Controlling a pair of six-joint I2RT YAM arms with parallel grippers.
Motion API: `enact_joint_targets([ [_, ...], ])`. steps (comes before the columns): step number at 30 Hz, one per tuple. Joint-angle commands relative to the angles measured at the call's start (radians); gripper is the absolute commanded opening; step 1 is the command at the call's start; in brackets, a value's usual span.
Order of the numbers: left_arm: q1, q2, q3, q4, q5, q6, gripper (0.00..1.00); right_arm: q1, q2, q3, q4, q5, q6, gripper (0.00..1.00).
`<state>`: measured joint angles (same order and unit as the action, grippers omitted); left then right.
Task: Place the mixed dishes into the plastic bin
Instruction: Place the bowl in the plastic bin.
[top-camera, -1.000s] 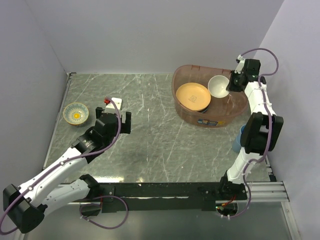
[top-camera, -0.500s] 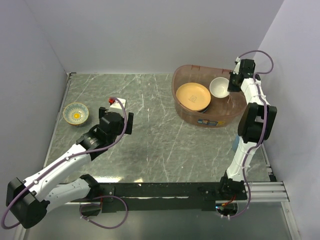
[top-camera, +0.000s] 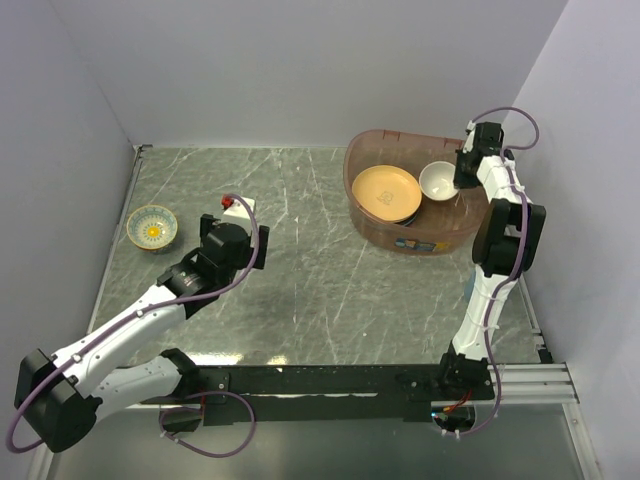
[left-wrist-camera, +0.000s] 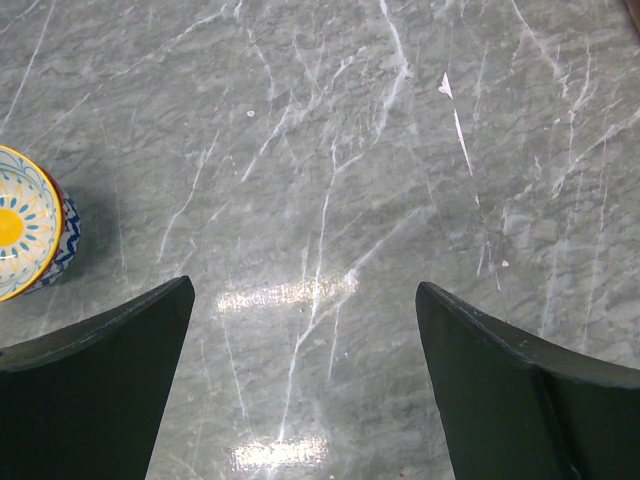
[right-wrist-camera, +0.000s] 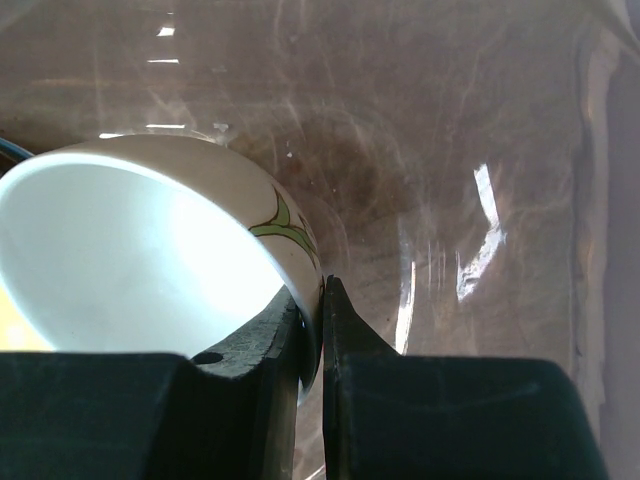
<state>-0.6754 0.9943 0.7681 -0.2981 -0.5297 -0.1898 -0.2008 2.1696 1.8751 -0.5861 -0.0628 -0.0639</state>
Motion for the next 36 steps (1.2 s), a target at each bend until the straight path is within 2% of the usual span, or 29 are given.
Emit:
enact_joint_targets([
  [1,0.004,0.003,0.017,0.025,-0.030,0.020,0.99,-0.003,0.004,0.094,0.054,0.011,0.007,0.05],
  [27,0.004,0.023,0.019,0.022,-0.038,0.023,0.99,-0.005,0.055,0.128,0.037,0.001,0.007,0.16],
  [36,0.004,0.023,0.019,0.020,-0.039,0.023,0.99,-0.005,0.047,0.133,0.035,0.000,0.009,0.30],
])
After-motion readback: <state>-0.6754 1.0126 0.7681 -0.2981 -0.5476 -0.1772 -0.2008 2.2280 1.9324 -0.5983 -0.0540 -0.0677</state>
